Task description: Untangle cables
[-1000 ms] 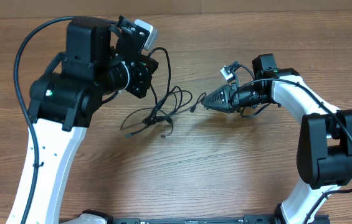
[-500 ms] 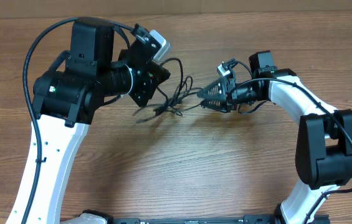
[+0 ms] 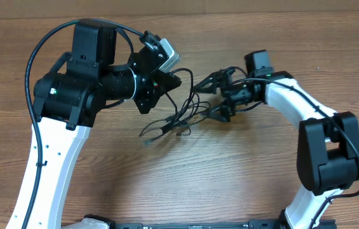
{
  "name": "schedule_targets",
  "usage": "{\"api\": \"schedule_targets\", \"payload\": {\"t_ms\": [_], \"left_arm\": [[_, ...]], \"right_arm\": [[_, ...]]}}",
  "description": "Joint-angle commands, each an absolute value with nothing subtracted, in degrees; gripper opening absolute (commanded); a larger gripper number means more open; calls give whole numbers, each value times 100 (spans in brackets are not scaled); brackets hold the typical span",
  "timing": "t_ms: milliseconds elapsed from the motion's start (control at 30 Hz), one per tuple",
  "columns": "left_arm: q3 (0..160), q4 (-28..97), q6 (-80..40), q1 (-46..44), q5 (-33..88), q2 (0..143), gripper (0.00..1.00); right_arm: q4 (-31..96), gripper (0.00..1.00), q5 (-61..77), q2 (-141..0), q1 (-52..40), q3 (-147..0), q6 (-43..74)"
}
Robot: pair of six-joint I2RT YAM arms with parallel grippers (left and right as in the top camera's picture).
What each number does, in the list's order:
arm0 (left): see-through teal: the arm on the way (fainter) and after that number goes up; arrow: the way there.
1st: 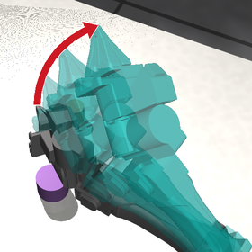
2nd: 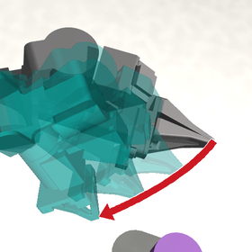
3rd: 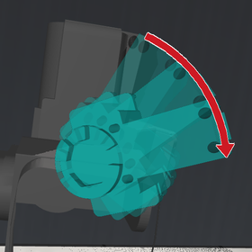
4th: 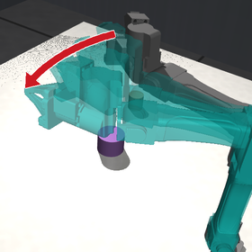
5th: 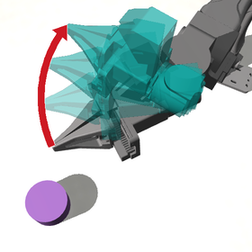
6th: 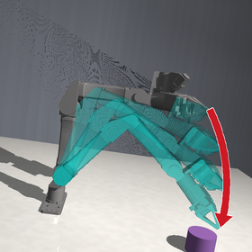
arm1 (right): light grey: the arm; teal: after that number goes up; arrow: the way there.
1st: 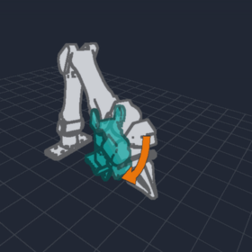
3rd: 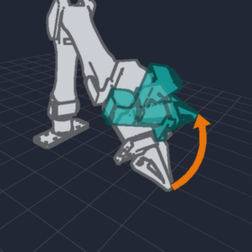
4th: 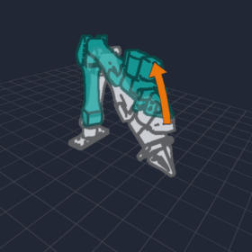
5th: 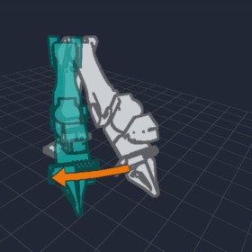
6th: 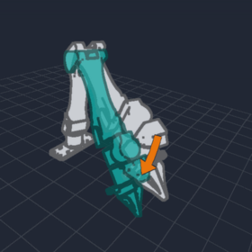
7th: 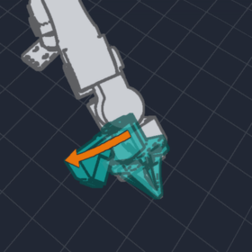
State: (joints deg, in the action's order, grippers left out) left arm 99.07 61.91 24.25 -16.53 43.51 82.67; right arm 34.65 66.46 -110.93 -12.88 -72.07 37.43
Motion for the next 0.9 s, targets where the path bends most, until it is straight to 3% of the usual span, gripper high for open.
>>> {"api": "schedule_targets", "payload": {"t_ms": [0, 133, 300, 467, 700, 733, 867], "left_arm": [[9950, 6023, 2571, -1693, 5256, 8237, 4], [9961, 5763, 2215, -1691, 5854, 8143, 4], [10068, 5701, 1964, -1667, 5684, 7839, 4], [10256, 5640, 1494, -1538, 4772, 7338, 4], [10335, 5122, 976, -1382, 3763, 6547, 4], [10335, 5046, 982, -1382, 3588, 6353, 4], [10335, 5234, 1374, -1385, 3544, 6139, 4]], "right_arm": [[3378, 100, 5588, -10932, -1678, -7205, 4077], [3124, 100, 4615, -10932, -2062, -7205, 4073], [3242, 69, 3391, -10932, -2231, -7205, 4064], [3579, 53, 2716, -10932, -2233, -7205, 4040], [3962, 52, 1973, -10932, -2233, -7205, 3903], [3948, 56, 2244, -10932, -2217, -7205, 3461], [3916, 91, 3854, -10930, -1898, -7277, 2443]]}}
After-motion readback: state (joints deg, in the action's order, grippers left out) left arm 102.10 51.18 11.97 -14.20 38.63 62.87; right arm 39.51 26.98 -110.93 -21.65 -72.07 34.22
